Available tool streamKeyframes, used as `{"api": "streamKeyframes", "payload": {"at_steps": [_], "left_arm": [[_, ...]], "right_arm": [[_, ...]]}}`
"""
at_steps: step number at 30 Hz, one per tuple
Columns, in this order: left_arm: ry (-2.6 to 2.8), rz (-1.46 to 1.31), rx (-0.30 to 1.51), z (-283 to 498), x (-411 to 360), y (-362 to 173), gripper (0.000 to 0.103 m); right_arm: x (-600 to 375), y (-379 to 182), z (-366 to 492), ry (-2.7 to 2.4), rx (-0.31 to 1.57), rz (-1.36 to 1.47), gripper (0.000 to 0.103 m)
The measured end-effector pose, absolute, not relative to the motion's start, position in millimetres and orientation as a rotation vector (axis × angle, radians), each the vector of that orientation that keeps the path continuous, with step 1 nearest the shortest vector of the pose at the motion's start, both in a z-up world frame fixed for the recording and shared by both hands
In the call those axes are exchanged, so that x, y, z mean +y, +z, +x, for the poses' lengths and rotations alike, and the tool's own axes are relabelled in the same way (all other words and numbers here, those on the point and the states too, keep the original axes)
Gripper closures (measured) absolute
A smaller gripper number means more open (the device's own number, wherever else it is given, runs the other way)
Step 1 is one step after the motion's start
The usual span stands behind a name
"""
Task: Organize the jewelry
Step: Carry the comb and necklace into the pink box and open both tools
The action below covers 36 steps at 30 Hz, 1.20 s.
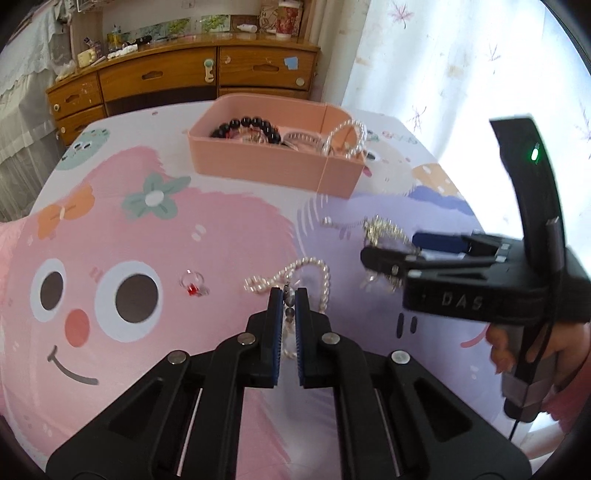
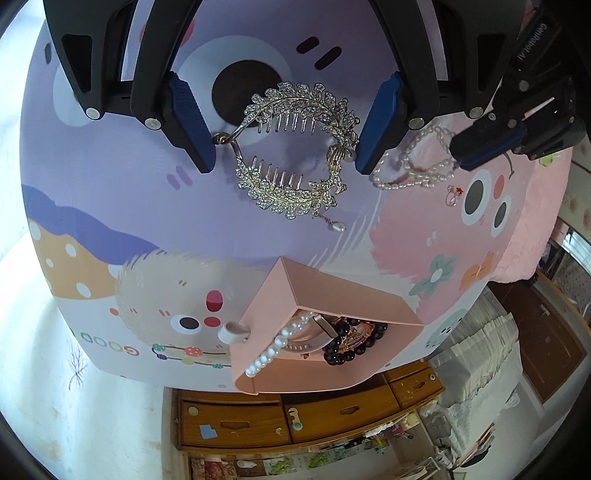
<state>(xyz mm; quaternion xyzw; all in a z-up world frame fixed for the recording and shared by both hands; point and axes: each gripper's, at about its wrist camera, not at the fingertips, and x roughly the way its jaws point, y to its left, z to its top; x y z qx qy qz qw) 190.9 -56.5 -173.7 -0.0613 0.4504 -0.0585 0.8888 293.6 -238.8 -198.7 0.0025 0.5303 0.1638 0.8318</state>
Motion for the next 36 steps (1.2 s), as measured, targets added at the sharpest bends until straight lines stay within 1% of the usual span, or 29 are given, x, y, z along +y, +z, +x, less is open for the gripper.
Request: {"api": "streamKeyframes", "payload": {"at_steps": [10,20,31,36], "left_arm": [[-0.145,-0.182,0.837,189.7,-29.9,-123.1,0.099],[-0.183,-0.156,0.678,213.9,-2.2,-73.2,0.100],[-0.253,-0.118,0.497,265.9,14.8,-13.6,0.100],[-0.291,-0.114,0.449,291.3,17.6,9.5,0.100]], "right_arm": [[-227.2,-178.6,275.1,0.368,1.097,0.072,0.025],[-196.8,-130.8,276.0,0.403,0.976,0.127,0.025],[-176.7,-78.7,324.6,0.348,0.847,0.147,0.025],[-174.5,-63.8,350.4,0.309,0.803,0.128,0.025]]}}
